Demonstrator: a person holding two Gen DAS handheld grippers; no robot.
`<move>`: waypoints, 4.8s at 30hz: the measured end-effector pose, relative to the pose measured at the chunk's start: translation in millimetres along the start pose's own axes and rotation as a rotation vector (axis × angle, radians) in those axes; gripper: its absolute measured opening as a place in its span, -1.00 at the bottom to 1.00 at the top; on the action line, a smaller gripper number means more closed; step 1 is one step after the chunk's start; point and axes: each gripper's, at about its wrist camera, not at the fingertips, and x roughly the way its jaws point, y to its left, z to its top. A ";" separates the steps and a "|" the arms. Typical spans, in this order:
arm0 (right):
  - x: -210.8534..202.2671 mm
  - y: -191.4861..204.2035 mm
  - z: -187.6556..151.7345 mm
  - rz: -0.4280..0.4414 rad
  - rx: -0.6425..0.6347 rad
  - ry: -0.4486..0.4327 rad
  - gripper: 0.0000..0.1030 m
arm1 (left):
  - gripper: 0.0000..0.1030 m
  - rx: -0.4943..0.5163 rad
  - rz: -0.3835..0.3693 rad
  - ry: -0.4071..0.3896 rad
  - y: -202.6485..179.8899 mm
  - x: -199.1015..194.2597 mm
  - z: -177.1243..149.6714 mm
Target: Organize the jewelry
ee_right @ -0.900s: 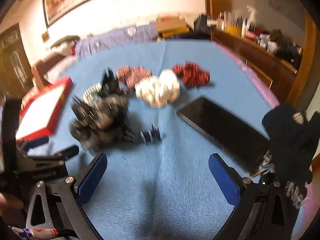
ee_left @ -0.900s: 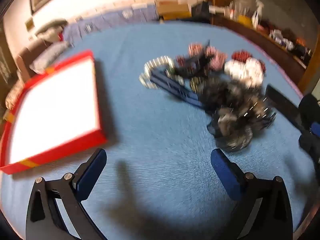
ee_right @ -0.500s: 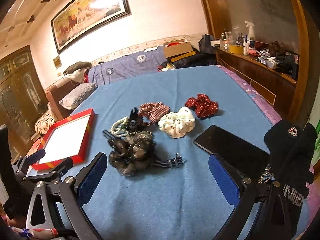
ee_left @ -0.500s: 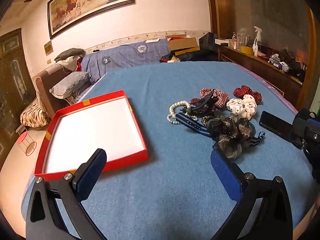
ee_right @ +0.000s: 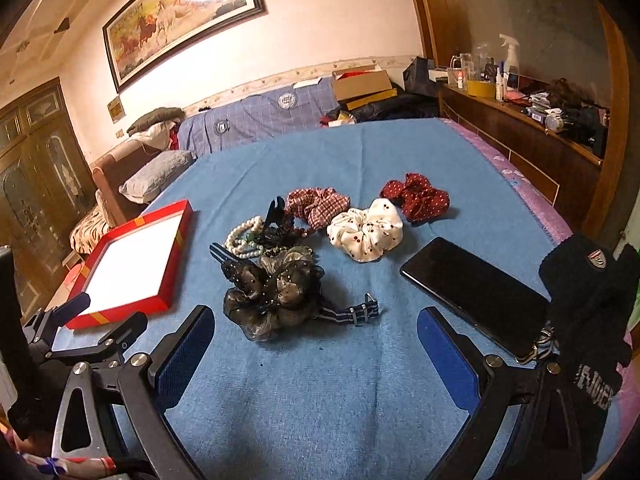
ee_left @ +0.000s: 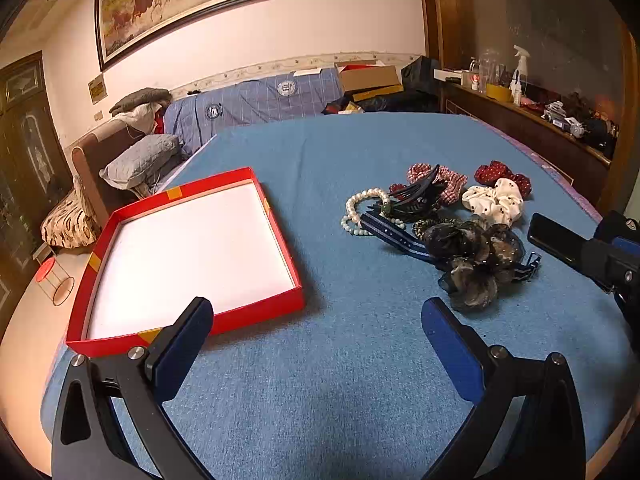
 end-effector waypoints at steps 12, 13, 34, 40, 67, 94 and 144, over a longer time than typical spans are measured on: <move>16.4 -6.8 5.7 -0.001 -0.011 0.034 1.00 | 1.00 -0.046 -0.047 0.012 -5.7 20.9 7.5; 16.8 -7.8 5.9 -0.004 -0.010 0.036 1.00 | 1.00 -0.043 -0.046 0.011 -6.2 20.4 8.0; 36.1 -10.2 6.3 0.008 0.011 0.078 1.00 | 1.00 -0.031 -0.044 0.055 -3.7 38.7 -0.1; 38.8 -4.7 6.8 0.001 -0.005 0.078 1.00 | 1.00 -0.033 -0.051 0.079 -3.3 43.6 0.1; 101.8 56.1 22.1 0.060 -0.176 0.179 0.95 | 1.00 -0.100 -0.028 0.090 27.3 52.3 -4.9; 37.9 -50.6 47.4 0.033 0.163 -0.230 -0.58 | 0.64 -0.005 -0.231 0.190 -21.9 72.5 40.2; 55.8 -52.3 40.6 0.175 0.131 -0.180 -0.55 | -0.51 0.010 -0.359 -0.082 -23.0 40.7 106.5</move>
